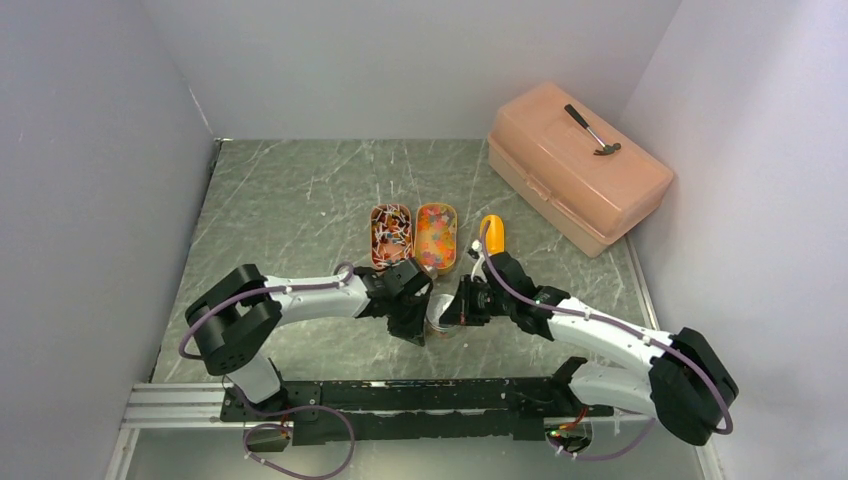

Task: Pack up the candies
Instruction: Screw the bottle lid onto the packing bottle.

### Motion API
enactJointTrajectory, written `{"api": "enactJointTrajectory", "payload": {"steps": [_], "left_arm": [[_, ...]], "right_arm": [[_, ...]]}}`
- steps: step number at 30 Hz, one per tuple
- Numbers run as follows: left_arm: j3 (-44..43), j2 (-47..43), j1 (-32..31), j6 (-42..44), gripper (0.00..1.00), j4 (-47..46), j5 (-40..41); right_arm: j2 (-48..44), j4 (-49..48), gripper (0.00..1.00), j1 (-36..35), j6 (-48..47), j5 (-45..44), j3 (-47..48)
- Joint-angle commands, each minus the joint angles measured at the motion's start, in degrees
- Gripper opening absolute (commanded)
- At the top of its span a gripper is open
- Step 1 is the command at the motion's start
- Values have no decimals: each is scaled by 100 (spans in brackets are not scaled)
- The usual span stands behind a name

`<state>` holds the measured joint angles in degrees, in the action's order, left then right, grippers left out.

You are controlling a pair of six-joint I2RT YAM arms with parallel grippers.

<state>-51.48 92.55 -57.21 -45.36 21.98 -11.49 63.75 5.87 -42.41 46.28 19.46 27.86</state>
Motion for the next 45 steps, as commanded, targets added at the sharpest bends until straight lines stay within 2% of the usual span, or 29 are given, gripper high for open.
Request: {"api": "enactJointTrajectory", "payload": {"steps": [1, 5, 12, 18, 29, 38, 45], "left_arm": [[-210, -128, -13, 22, 3, -100, -60], [-536, -251, -14, 181, 3, 212, 25], [-995, -571, -10, 359, 3, 717, 274], [-1109, -634, -18, 432, 3, 674, 368], [-721, 359, -12, 292, 3, -11, 108], [-1121, 196, -16, 484, 3, 418, 262], [-1188, -399, -2, 494, 3, 829, 783]], "right_arm": [[-200, 1169, 0, -45, -400, -610, 247], [-288, 1759, 0, -39, -671, -783, 966], [-572, 2184, 0, -40, -860, -962, 1769], [-575, 2347, 0, -47, -927, -1345, 1703], [54, 1678, 0, -40, -785, -1175, 607], [-145, 2134, 0, -41, -1009, -1495, 1316], [-393, 2429, 0, -40, -1098, -1571, 1787]]}}
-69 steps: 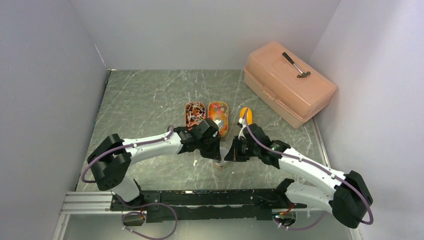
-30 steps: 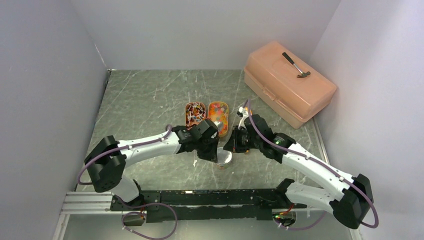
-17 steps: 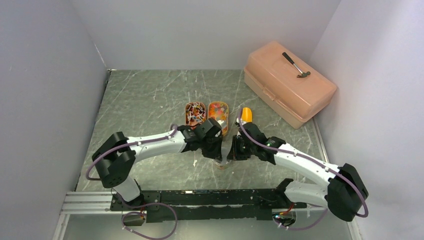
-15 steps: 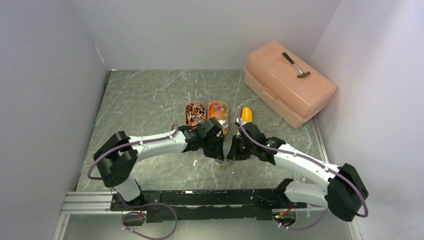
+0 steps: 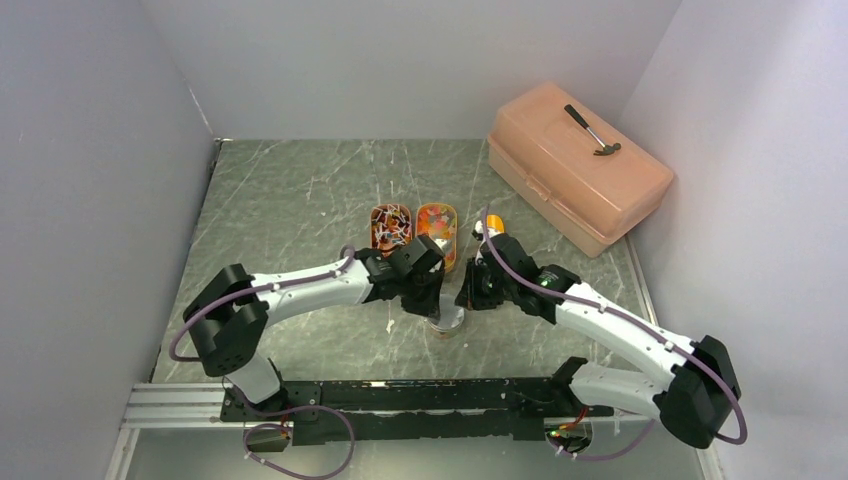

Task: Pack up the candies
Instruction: Screw the bottle lid onto the packing bottle.

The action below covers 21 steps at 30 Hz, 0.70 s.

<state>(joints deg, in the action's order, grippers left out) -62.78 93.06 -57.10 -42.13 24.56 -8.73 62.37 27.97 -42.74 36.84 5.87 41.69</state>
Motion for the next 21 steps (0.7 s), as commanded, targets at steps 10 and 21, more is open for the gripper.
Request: {"api": "enactJointTrajectory", "payload": {"steps": [10, 21], "left_arm": [[955, -1612, -71, 299, 61, 100, 814], [2906, -2752, -836, 668, 94, -2117, 1896]], "right_arm": [[-492, 641, 26, -7, -293, -565, 539], [-703, 926, 48, -1, -490, -921, 531]]}}
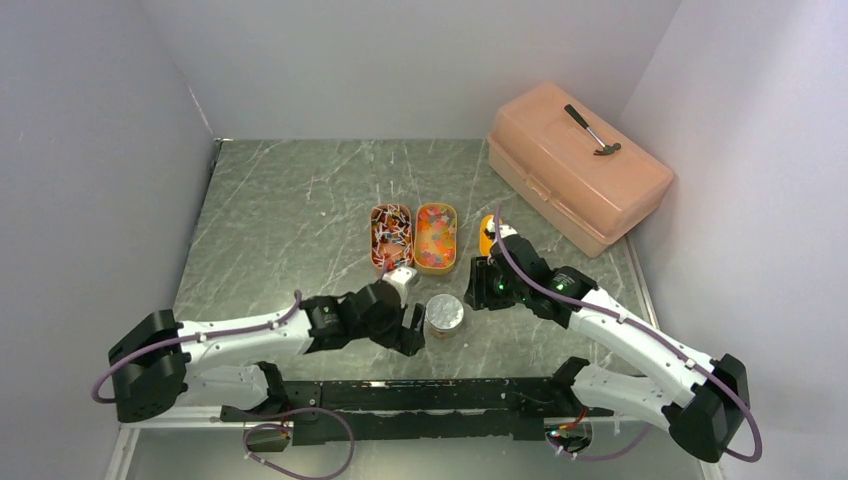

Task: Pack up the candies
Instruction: Screw the bottle lid onto the packing bottle.

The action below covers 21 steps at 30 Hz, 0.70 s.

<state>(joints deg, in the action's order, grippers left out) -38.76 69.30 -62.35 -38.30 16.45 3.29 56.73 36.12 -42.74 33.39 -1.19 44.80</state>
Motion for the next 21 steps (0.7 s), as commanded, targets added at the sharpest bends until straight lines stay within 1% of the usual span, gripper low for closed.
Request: {"api": "enactJointTrajectory", "payload": {"steps": [1, 5, 9, 11, 13, 15, 21], "left_arm": [[695, -448, -388, 401, 94, -1631, 769], [1106, -465, -539, 795, 94, -2482, 841], [1088, 57, -600, 1220, 93, -2840, 689], [1187, 330, -644, 1362, 92, -3361, 720], [1396, 550, -700, 1477, 92, -3987, 839], [1526, 770, -741, 1564, 92, -4421, 971], [1547, 1506, -831, 1844, 93, -5020, 1538]], "right_arm": [[-149, 122, 49, -2, -155, -215, 218], [-169, 162, 51, -1, -181, -246, 192], [-163, 175, 52, -5, -213, -243, 176], [-149, 184, 52, 0, -239, -235, 176], [-149, 217, 52, 3, -261, -238, 179], [-168, 240, 52, -2, -279, -256, 175], [-209, 283, 53, 0, -347, -286, 138]]}}
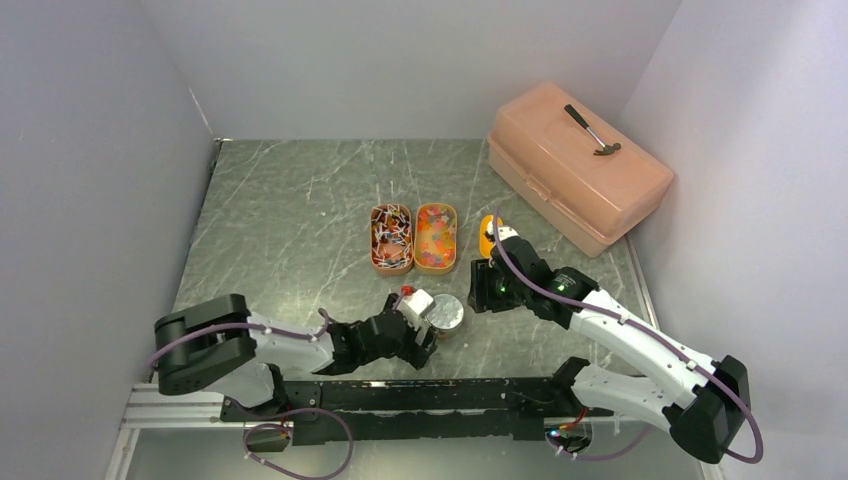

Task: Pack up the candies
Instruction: Screw the bottle lid onto the packing bottle.

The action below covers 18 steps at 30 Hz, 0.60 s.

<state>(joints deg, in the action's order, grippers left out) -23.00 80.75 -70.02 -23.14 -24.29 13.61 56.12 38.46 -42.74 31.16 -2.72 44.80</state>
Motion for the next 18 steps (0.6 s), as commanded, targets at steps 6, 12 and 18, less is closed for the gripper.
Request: {"api": "enactJointTrajectory", "payload": {"steps": [6, 12, 18], "left_arm": [[-38, 1316, -88, 304, 92, -1707, 737], [-72, 2171, -232, 475, 92, -2636, 975], [-253, 2787, -406, 571, 92, -3016, 1347]], "right_arm": [[-95, 14, 54, 3, -186, -121, 119], [23, -39, 55, 16, -265, -120, 124], [189, -127, 55, 51, -340, -59, 123]]}}
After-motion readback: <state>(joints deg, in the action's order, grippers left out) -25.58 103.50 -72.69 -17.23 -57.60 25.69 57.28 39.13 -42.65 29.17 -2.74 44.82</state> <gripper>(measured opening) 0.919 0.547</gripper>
